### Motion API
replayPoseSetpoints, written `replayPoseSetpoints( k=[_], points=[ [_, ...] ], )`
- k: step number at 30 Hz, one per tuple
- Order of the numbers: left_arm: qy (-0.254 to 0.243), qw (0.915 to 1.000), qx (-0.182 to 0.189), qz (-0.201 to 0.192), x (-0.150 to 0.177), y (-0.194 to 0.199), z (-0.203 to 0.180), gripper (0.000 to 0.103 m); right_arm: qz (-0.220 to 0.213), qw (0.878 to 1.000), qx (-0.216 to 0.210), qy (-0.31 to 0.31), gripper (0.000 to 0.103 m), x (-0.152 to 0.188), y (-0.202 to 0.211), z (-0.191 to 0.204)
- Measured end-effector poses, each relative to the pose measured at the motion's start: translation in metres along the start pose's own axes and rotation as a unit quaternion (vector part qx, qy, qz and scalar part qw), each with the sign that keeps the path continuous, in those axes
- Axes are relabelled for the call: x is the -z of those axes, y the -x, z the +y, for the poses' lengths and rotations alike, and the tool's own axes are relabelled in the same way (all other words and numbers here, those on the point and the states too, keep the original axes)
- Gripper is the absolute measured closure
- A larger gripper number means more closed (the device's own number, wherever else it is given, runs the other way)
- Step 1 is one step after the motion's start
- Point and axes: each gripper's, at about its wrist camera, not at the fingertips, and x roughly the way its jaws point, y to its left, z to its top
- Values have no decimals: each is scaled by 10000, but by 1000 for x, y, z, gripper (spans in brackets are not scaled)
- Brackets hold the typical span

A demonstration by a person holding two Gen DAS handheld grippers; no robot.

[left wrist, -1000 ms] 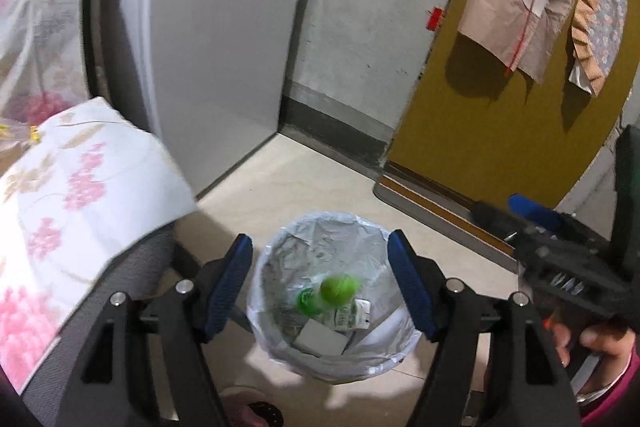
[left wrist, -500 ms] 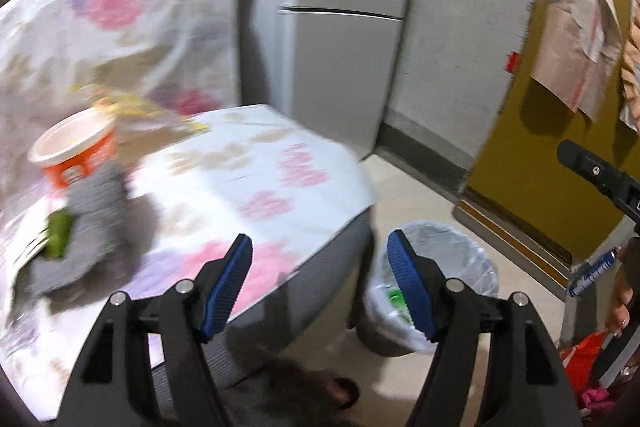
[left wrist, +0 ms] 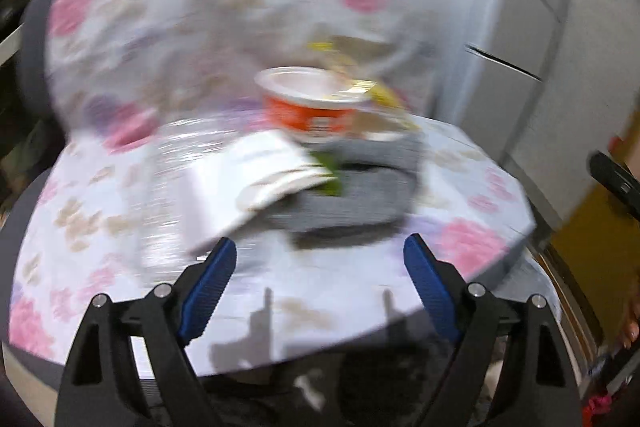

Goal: Collect trash
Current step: 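Return to the chair and grasp the white paper bag with the left tool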

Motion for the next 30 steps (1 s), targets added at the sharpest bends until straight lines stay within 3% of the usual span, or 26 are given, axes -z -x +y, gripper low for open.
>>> replayPoseSetpoints(
  k=[4,6,9,14,21,25,30],
  points=[
    [817,9966,-106,79,-12,-10,48,20,31,9994,-242,241,17,-5,-17,29],
    [985,9950,-135,88,-18,-16,59,26,61,9989,-303,362,17,-7,-25,38],
    [1069,9939,-178,213,-30,-36,63,31,141,9978,-361,537,17,-8,-41,51],
    [1182,9918,-232,429,-35,-62,60,32,228,9966,-429,669,17,-11,-66,63],
    [1401,9865,-356,767,-39,-95,63,32,338,9965,-564,516,17,-5,-84,58],
    [1329,9873,-471,734,-38,-98,59,33,426,9968,-543,403,17,-1,-88,50],
    [1008,9904,-649,689,-37,-101,45,57,469,9972,-509,283,17,2,-87,43]
  ],
)
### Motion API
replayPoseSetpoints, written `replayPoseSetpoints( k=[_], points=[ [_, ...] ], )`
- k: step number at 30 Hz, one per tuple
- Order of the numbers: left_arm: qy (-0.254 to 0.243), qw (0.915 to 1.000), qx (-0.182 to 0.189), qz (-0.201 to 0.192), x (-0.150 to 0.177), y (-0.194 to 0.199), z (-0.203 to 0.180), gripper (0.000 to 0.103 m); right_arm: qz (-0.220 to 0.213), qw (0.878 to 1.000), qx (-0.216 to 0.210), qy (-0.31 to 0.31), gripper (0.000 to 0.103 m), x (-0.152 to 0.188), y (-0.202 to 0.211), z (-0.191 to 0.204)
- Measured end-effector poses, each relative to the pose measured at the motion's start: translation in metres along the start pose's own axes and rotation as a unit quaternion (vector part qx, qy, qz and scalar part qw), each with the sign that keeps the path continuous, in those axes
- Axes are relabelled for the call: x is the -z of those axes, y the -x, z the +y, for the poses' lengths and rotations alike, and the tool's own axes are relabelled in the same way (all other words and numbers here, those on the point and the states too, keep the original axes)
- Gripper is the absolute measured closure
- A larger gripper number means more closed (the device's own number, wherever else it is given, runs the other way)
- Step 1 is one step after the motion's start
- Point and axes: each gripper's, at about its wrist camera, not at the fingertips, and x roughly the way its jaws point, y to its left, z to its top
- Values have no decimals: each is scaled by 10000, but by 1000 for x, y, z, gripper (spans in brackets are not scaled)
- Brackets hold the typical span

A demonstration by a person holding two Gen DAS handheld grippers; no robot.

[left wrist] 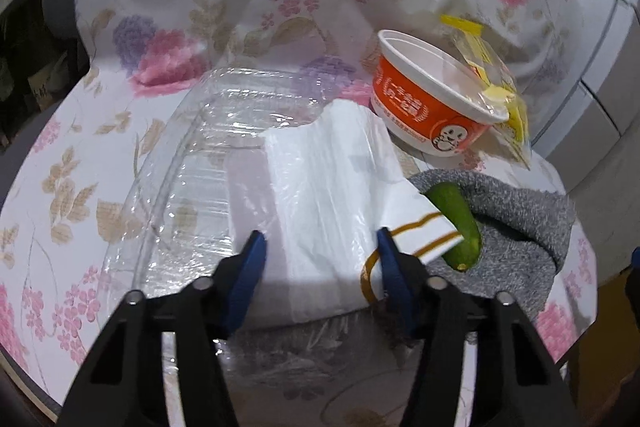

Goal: Collect trash
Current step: 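Return to the chair and grasp the white paper bag with the left tool, then grasp the green lime with the right tool while the left tool holds the paper bag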

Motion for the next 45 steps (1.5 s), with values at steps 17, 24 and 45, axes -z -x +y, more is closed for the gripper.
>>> replayPoseSetpoints(
  k=[17,24,45],
  points=[
    [-261,9865,793,-1412,-21,119,11,99,-285,9994,21,171,17,-11,28,10],
    [-22,9894,763,-1236,0,109,44,99,-166,9981,-263,540,18,-15,9,54],
    [268,9897,961,-1030,9,82,87,98,1262,9902,-374,467,61,1,-123,104]
  ],
)
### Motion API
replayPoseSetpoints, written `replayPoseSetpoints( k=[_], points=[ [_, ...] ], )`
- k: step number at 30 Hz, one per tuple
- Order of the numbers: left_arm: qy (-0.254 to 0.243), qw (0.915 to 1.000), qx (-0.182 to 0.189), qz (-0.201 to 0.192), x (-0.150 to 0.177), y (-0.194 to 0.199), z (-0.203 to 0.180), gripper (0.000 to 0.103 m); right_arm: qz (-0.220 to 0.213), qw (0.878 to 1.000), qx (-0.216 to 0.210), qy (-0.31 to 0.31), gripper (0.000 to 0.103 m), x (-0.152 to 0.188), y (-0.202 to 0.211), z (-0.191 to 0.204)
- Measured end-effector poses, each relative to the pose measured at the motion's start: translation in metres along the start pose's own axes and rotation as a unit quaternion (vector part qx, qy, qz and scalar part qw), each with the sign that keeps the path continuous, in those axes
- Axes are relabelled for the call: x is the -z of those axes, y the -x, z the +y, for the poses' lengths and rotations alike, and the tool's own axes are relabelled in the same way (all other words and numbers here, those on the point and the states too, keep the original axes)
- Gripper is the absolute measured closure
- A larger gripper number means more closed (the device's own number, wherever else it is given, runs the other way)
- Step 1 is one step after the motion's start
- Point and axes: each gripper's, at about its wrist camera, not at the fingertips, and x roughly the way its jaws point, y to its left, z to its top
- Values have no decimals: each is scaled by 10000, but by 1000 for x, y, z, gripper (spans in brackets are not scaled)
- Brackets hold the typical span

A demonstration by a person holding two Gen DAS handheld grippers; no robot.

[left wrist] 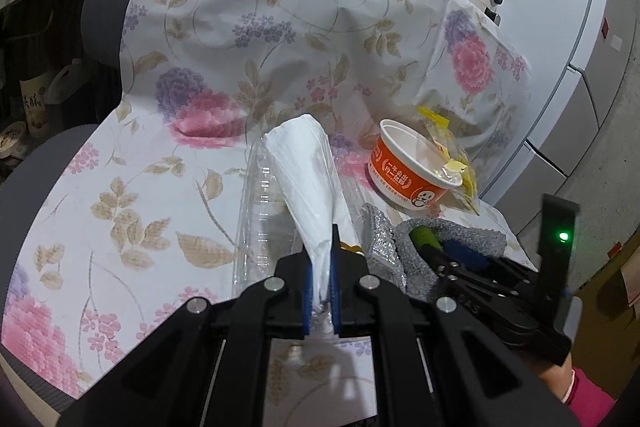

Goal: Collect trash
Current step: 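Grasp the green lime with the right tool while the left tool holds the paper bag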

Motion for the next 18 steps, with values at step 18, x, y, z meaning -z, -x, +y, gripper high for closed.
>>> replayPoseSetpoints(
  k=[18],
  points=[
    [-162,9998,-60,30,4,8,-16,98,-222,9997,-45,82,71,-6,6,6]
  ],
)
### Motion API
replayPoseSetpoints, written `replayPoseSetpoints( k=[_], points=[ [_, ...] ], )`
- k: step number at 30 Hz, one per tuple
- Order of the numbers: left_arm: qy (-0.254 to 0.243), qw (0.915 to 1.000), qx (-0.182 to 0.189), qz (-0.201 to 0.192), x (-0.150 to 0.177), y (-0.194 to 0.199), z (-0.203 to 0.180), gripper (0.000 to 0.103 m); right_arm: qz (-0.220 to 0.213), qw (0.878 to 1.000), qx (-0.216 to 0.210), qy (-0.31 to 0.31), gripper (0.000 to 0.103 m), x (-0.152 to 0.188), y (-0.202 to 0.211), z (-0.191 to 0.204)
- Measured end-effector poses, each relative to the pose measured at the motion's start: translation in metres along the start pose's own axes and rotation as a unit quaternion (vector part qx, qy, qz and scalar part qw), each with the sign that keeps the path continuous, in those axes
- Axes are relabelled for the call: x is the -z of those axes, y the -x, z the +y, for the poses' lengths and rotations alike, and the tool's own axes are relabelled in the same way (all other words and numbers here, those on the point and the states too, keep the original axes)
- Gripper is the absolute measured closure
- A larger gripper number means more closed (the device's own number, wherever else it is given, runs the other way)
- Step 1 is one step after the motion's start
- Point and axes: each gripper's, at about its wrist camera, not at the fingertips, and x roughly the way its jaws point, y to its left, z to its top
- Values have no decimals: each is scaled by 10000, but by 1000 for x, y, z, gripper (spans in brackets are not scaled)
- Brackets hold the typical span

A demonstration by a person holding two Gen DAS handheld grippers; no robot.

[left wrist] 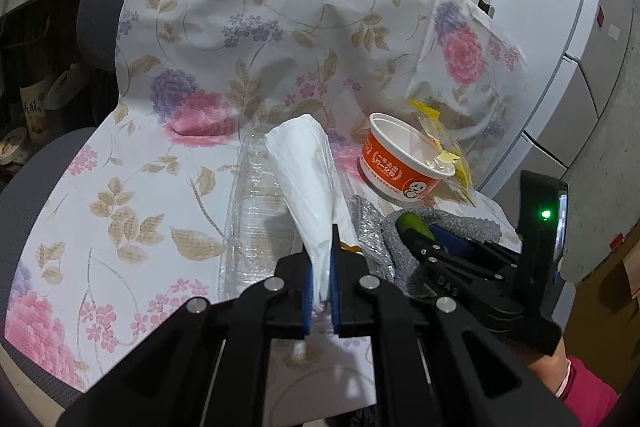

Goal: Collect trash
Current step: 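Grasp the green lime with the right tool while the left tool holds the paper bag, then carry paper bag and lime to the bin and open both tools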

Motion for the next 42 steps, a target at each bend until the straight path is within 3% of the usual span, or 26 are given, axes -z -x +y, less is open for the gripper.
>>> replayPoseSetpoints(
  k=[8,14,22,26,33,36,41,42],
  points=[
    [-96,9999,14,-139,-4,14,-13,98,-647,9966,-433,-287,71,-10,50,-21],
    [-296,9992,180,-186,-2,22,-34,98,-1010,9936,-399,-300,71,-10,88,-36],
    [-605,9947,814,-187,10,22,-75,98,-1158,9913,-276,-562,71,16,129,-71],
    [-930,9878,1240,-128,22,20,-111,98,-1268,9888,-100,-784,71,39,157,-102],
    [-1615,9633,2128,258,50,1,-198,98,-1465,9769,740,-1371,71,93,219,-169],
    [-1991,9457,2536,419,69,-7,-242,98,-1497,9683,1209,-1593,71,119,243,-194],
    [-2519,9106,3213,635,107,-13,-315,98,-1545,9437,2005,-2129,71,174,285,-236],
    [-2578,9069,3268,648,113,-12,-323,98,-1558,9406,2094,-2173,71,180,290,-240]
  ],
)
